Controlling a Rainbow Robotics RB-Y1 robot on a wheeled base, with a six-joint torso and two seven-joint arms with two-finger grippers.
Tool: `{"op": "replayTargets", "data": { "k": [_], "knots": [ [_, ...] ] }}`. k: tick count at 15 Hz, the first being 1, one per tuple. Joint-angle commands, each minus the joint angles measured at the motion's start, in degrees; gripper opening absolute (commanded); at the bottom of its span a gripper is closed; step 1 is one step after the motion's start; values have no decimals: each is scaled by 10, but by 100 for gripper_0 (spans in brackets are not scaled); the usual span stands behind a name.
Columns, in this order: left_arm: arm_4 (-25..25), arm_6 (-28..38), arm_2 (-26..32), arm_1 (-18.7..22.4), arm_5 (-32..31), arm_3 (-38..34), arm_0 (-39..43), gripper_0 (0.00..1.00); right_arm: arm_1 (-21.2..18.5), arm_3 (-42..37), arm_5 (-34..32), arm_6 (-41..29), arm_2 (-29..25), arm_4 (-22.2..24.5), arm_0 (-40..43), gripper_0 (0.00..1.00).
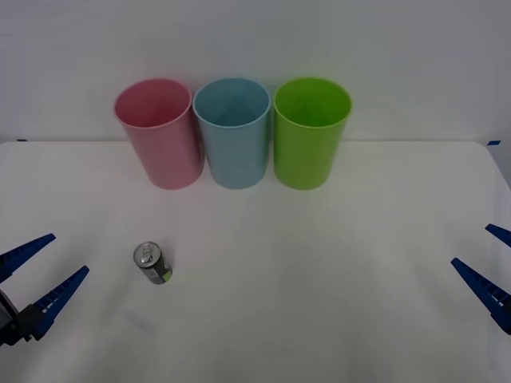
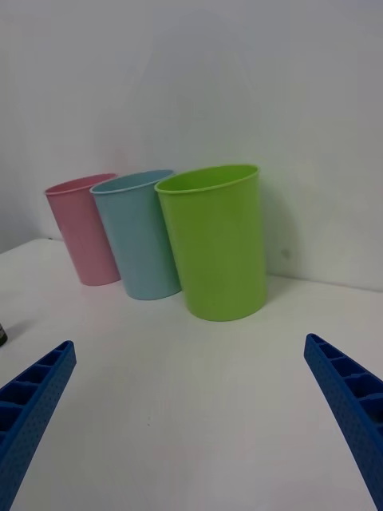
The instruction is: Grasp the object on the table and drop it into the matching bin: aluminum can to the light blue bin, PET bottle to the pink bin.
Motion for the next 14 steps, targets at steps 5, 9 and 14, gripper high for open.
{"op": "replayTargets", "data": {
  "k": [5, 9, 14],
  "knots": [
    [-17, -47, -6, 1, 5, 1, 25, 100, 0, 0, 0, 0, 0, 0, 0, 100],
    [-32, -86, -16, 1, 8, 28, 30, 100, 0, 0, 0, 0, 0, 0, 0, 100],
    [-41, -126, -52, 1, 29, 71, 24, 100, 0, 0, 0, 0, 0, 0, 0, 100]
  ]
}}
